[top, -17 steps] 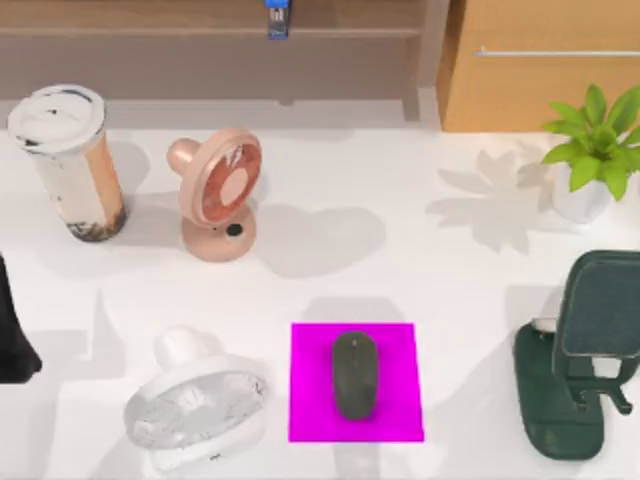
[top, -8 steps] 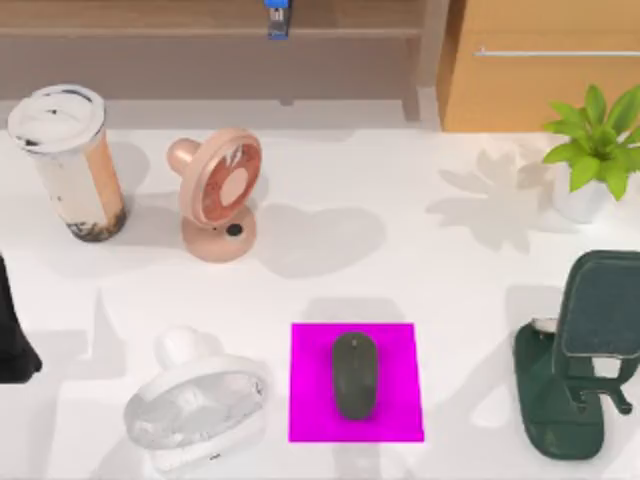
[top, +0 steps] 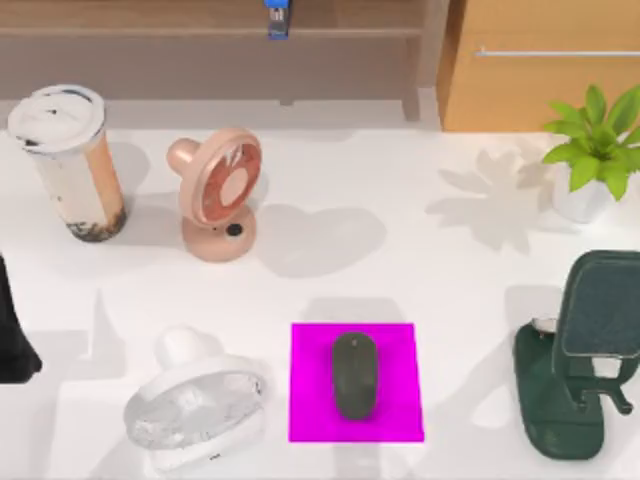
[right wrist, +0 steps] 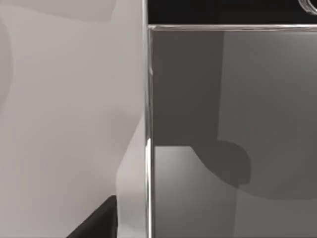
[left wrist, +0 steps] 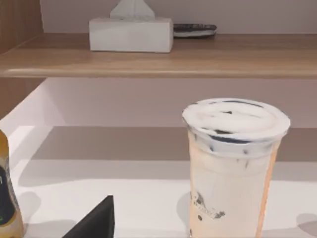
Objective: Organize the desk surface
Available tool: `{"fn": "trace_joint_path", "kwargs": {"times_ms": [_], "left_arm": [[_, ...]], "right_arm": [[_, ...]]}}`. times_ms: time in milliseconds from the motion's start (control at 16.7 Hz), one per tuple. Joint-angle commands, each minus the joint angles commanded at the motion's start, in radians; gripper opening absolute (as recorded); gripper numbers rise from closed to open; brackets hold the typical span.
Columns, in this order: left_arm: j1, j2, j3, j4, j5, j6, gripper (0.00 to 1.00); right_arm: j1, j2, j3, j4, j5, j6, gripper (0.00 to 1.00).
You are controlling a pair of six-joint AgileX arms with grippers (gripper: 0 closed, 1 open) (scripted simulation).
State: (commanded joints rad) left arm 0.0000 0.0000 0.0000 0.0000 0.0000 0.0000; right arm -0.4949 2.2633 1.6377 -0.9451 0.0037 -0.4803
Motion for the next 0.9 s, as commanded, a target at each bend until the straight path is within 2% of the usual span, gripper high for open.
{"fn": "trace_joint_path", "kwargs": {"times_ms": [600,900], "left_arm": [[0.000,0.000,0.000,0.000,0.000,0.000,1.00],[0.000,0.000,0.000,0.000,0.000,0.000,1.00]], "right_arm": [[0.000,0.000,0.000,0.000,0.000,0.000,0.02],[0.000,0.000,0.000,0.000,0.000,0.000,0.00]]}}
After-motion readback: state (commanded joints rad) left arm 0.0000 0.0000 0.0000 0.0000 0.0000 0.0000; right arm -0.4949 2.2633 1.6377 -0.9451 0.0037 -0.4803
